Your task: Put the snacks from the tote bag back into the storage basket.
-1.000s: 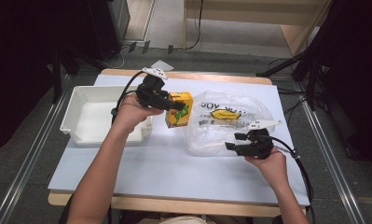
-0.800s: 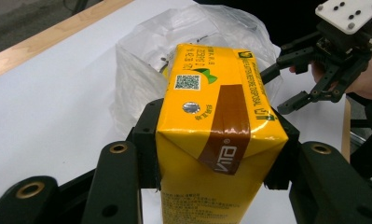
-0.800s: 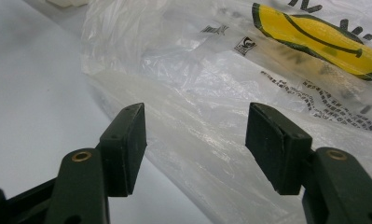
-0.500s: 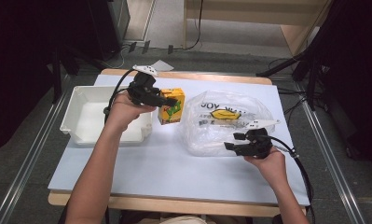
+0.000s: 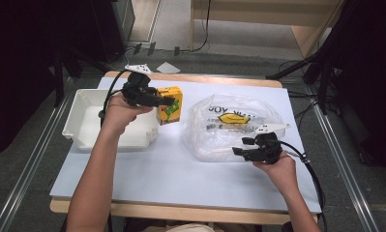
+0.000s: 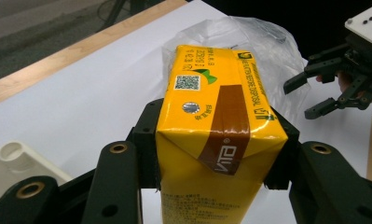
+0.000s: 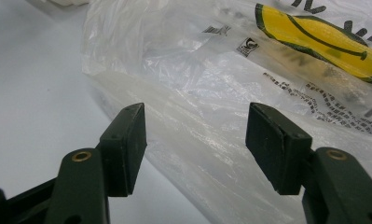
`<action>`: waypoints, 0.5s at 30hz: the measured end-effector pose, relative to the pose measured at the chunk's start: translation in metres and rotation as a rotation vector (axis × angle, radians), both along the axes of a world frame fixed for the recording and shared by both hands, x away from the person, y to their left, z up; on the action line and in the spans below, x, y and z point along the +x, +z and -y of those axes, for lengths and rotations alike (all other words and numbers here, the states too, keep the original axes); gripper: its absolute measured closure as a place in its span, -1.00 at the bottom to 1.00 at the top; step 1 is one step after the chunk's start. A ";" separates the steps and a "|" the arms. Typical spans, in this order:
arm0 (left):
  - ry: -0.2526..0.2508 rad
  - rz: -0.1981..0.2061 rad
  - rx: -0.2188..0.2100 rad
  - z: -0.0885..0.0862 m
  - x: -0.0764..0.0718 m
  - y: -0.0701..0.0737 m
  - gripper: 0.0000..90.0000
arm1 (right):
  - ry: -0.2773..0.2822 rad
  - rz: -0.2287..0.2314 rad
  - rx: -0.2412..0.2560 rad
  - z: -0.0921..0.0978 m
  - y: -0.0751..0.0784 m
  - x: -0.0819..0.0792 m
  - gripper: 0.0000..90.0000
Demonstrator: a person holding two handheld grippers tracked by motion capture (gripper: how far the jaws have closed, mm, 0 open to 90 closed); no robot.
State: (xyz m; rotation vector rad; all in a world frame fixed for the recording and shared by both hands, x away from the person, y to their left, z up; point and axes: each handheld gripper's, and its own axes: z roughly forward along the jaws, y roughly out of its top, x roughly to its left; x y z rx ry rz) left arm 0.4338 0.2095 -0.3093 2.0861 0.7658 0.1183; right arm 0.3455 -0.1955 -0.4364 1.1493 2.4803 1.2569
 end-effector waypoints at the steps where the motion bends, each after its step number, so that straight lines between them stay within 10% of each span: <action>1: 0.004 0.005 -0.002 -0.002 0.000 0.000 0.16 | 0.000 0.000 -0.002 0.000 0.000 0.000 -0.13; 15: 0.041 0.035 -0.032 -0.023 0.000 0.004 0.16 | 0.004 -0.004 -0.002 -0.001 -0.001 0.001 -0.13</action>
